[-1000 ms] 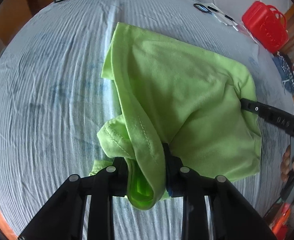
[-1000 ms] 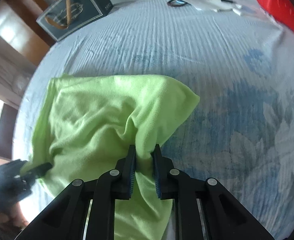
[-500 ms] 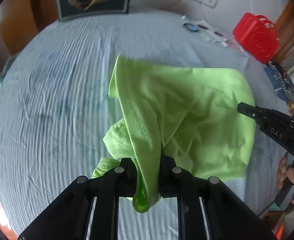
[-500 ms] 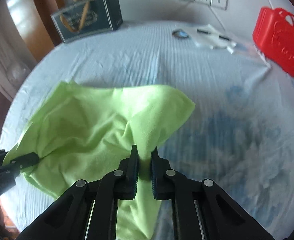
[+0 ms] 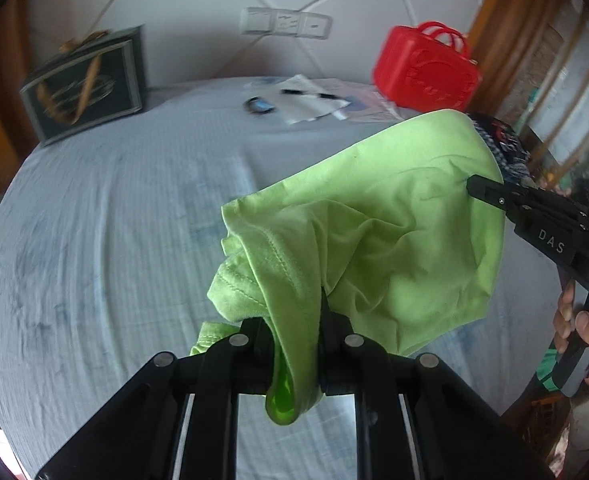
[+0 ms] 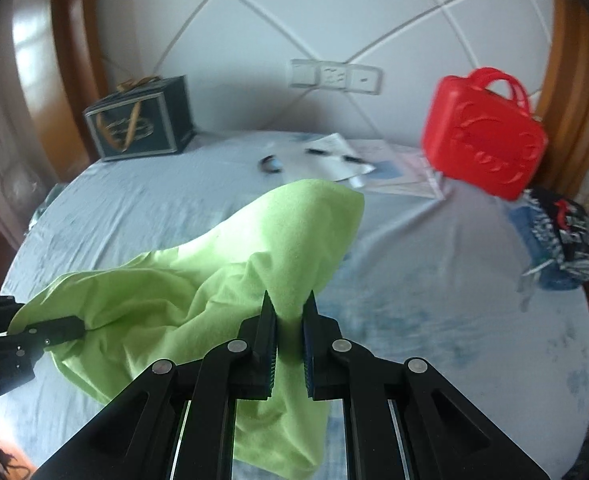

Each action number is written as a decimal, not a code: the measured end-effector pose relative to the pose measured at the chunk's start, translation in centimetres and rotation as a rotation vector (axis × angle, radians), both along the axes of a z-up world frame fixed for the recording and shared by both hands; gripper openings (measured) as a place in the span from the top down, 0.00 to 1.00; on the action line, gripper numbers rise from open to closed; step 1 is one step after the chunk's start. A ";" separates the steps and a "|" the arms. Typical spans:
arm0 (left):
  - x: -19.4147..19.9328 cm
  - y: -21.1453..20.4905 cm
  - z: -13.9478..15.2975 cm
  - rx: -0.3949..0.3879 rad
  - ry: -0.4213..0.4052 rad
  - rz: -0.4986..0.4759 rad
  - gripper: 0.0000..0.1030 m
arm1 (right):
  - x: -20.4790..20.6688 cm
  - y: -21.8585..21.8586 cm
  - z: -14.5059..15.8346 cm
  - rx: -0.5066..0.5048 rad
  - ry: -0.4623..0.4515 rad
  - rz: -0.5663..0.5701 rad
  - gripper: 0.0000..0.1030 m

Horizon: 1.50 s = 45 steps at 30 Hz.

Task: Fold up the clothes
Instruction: 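Lift the folded T-shirt with both grippers and carry it toward the checked cloth pile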

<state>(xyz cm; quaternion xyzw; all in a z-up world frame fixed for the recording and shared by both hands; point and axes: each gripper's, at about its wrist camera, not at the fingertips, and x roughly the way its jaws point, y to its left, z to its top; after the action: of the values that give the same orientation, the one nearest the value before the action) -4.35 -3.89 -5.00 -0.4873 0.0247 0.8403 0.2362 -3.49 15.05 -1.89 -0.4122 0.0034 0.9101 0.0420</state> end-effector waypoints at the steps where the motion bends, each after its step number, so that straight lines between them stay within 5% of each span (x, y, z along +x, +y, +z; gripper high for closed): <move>1: 0.1 1.5 0.3 -0.001 0.004 -0.009 0.86 | 0.3 1.3 0.2 0.001 0.004 -0.006 0.90; 12: 0.8 21.2 1.1 -0.007 -0.050 -0.005 0.86 | 2.8 19.4 1.1 -0.056 -0.039 0.020 0.90; 21: -1.0 34.6 2.0 -0.033 -0.058 -0.150 0.86 | 5.8 31.5 1.3 -0.091 -0.074 -0.084 0.90; 33: -7.2 55.6 13.7 0.058 0.114 -0.127 0.86 | 1.2 52.9 13.0 -0.045 0.085 -0.037 0.90; 37: -9.9 61.9 14.9 0.088 0.123 -0.080 0.86 | -2.0 61.4 16.1 -0.012 0.103 0.006 0.90; 40: -12.1 66.5 13.3 0.104 0.078 -0.048 0.85 | -5.0 66.6 15.0 0.008 0.063 0.009 0.89; 45: -12.6 68.5 7.5 -0.003 0.001 -0.011 0.76 | -8.4 73.7 6.2 -0.114 -0.123 -0.065 0.78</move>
<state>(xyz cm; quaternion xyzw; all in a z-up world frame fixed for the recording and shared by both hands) -16.97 64.64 2.54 -0.4872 0.0287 0.8391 0.2403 -11.93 88.74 4.30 -0.4686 0.0658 0.8797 0.0479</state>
